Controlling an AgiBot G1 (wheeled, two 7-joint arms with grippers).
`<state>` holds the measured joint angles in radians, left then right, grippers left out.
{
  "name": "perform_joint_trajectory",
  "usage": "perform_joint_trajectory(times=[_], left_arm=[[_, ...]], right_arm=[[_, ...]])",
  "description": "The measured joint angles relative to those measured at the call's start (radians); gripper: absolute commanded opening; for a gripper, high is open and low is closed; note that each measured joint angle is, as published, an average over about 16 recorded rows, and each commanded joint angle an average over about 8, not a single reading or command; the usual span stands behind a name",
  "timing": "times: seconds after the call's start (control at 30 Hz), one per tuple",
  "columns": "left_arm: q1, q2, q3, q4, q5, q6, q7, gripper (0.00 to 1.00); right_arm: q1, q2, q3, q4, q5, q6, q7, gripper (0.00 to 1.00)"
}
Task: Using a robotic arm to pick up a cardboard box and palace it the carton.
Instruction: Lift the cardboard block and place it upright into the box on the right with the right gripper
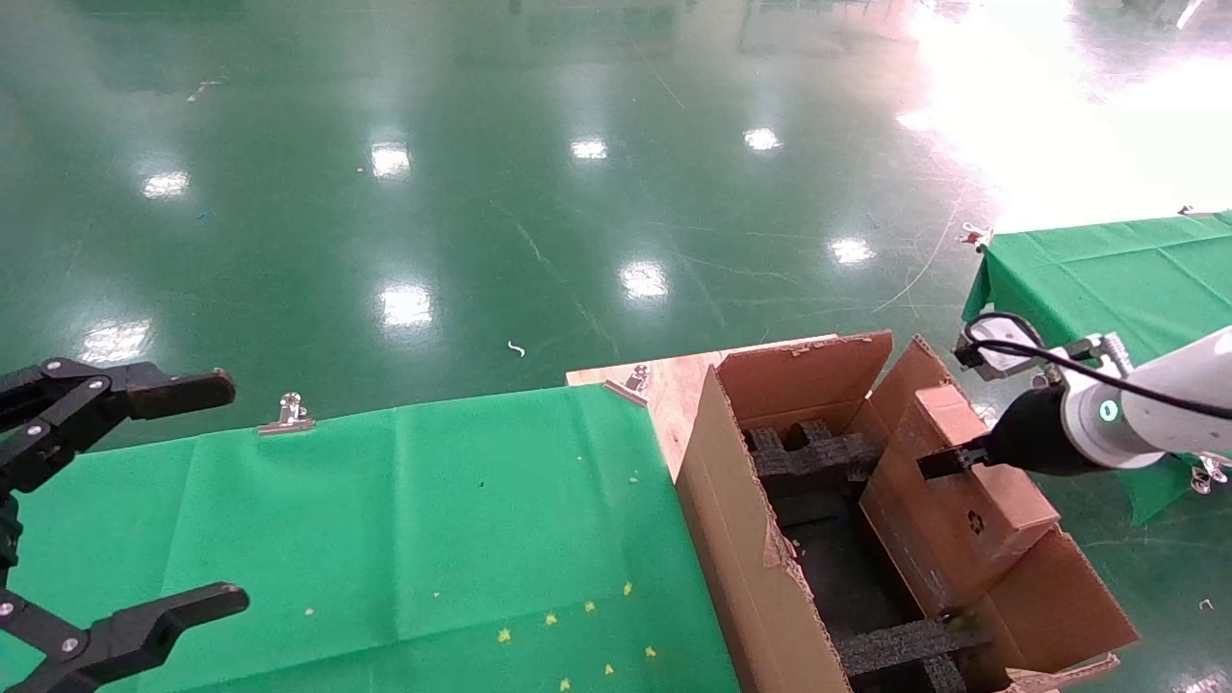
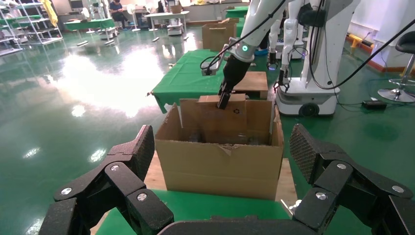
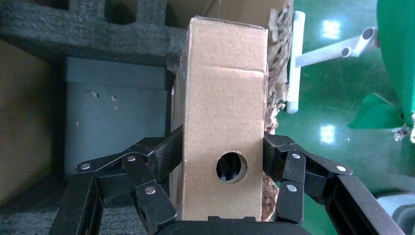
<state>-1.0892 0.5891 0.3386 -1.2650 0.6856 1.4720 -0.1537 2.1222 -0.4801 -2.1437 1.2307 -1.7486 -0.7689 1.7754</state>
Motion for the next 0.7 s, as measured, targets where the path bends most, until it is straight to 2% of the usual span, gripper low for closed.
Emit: perform_joint_trajectory(times=[0.7], left_arm=[[0.0, 0.0, 0.0, 0.0, 0.0, 0.0, 0.0, 1.0]], right_arm=[[-0.159, -0.057, -0.005, -0.142, 0.103, 0.121, -0.072, 0.0]])
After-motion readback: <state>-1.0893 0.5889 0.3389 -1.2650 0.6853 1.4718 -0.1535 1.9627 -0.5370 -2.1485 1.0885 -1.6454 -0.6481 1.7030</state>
